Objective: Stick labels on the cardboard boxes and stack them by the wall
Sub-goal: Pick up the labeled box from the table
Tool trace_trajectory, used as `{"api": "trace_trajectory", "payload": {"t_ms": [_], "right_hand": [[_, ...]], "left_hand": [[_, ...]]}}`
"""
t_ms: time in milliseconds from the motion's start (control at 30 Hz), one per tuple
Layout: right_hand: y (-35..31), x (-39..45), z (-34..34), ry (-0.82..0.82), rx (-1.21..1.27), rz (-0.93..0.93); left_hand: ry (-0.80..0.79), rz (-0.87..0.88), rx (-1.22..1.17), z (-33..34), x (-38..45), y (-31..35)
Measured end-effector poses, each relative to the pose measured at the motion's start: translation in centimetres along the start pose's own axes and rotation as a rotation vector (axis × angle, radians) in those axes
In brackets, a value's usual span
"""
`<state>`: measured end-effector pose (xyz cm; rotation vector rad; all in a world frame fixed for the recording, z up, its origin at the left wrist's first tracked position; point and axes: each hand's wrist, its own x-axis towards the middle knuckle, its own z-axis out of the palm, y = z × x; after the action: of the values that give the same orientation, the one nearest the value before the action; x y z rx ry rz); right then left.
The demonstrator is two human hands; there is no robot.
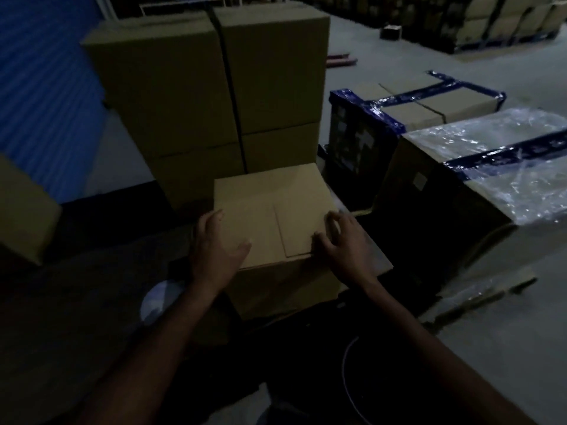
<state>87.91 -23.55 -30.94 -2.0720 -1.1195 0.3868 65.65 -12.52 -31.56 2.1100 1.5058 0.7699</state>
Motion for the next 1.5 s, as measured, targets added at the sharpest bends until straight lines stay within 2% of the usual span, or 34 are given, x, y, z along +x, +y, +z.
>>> {"api": "trace_trajectory", "payload": {"t_ms": [133, 367, 600, 733, 900, 1100, 1233, 1300, 1367, 1500], "right_hand": [[-2.1, -0.8, 1.2, 0.039, 0.023, 0.026], [-6.7, -3.7, 5.8, 0.003, 0.067, -0.011], [-14.0, -6.6, 12.1, -0.145, 0.139, -0.092], [-19.3, -7.6, 16.2, -0.331, 0.19, -0.122], [-24.4, -7.0, 21.3, -0.491, 0.069, -0.245], [-26.6, -4.3, 26.4, -0.422, -0.093, -0.387], [-27.0, -4.4, 29.4, -0.131, -0.34, -0.636], [-27.2, -4.5, 30.6, -0.053, -0.431, -0.691], [-27.7, -4.3, 31.6, -0.042, -0.448, -0.698], [-28.9, -1.8, 33.8, -0.017, -0.335, -0.664]], "left_hand": [[-0.153, -0.19, -0.228, -0.7, -0.6, -2.9], [-0.116, -0.232, -0.376, -5.8, -2.1, -7.4], [0.065, -0.26, -0.369, -14.0, -4.2, -14.5], [0.177, -0.293, -0.397, -18.9, -4.1, -19.1], [0.146, -0.255, -0.464, -23.7, -3.2, -24.9], [0.06, -0.227, -0.288, -25.1, -0.2, -29.9], [0.08, -0.232, -0.146, -23.4, 1.9, -33.1], [0.149, -0.181, 0.022, -22.6, 3.1, -33.8], [0.217, -0.067, 0.187, -22.0, 4.6, -34.0], [0.194, 0.056, 0.338, -20.7, 8.3, -34.5]]}}
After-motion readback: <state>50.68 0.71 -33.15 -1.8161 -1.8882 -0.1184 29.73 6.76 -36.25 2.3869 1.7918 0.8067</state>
